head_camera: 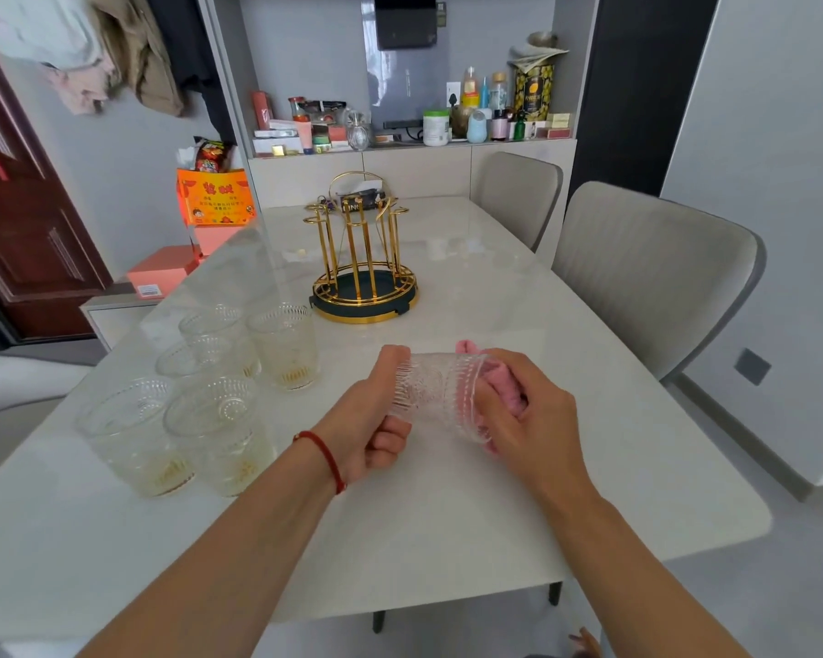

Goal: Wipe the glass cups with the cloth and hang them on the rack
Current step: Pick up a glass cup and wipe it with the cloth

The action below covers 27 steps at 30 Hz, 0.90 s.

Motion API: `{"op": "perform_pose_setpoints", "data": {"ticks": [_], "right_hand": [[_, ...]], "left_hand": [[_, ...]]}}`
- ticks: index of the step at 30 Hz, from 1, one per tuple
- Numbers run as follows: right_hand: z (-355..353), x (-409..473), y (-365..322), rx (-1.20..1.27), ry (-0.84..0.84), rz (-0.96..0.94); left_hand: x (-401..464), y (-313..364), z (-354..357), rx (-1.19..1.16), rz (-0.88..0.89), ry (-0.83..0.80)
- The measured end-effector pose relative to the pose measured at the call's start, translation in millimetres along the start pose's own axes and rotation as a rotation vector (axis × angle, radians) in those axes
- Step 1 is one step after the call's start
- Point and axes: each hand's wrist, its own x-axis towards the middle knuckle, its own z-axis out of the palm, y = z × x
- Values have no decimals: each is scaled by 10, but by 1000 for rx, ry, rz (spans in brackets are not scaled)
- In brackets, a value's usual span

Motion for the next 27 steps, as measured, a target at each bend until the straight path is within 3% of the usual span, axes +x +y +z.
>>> {"op": "perform_pose_setpoints", "data": {"ticks": [3,8,13,16,19,23,27], "right_hand": [[12,-12,-30,-39,73,-95],[-53,-15,-35,116,33,87],[-26,-6,-81,375,-92,182],[-98,27,-76,470,-34,187],[-135,25,-258,399,-46,84],[21,219,-640,245,-349,-142],[95,309,-691,-79,-605,-325]], "left_hand": [[-33,87,-12,-17,11,8],[-62,-19,56,-301,75,-75],[-99,-65,35,-325,375,47],[-140,46,-39,-103,639,306],[-162,118,-98,389,852,570],[-161,140,-110,821,1064,673],[-203,262,-189,812,1072,716]]}}
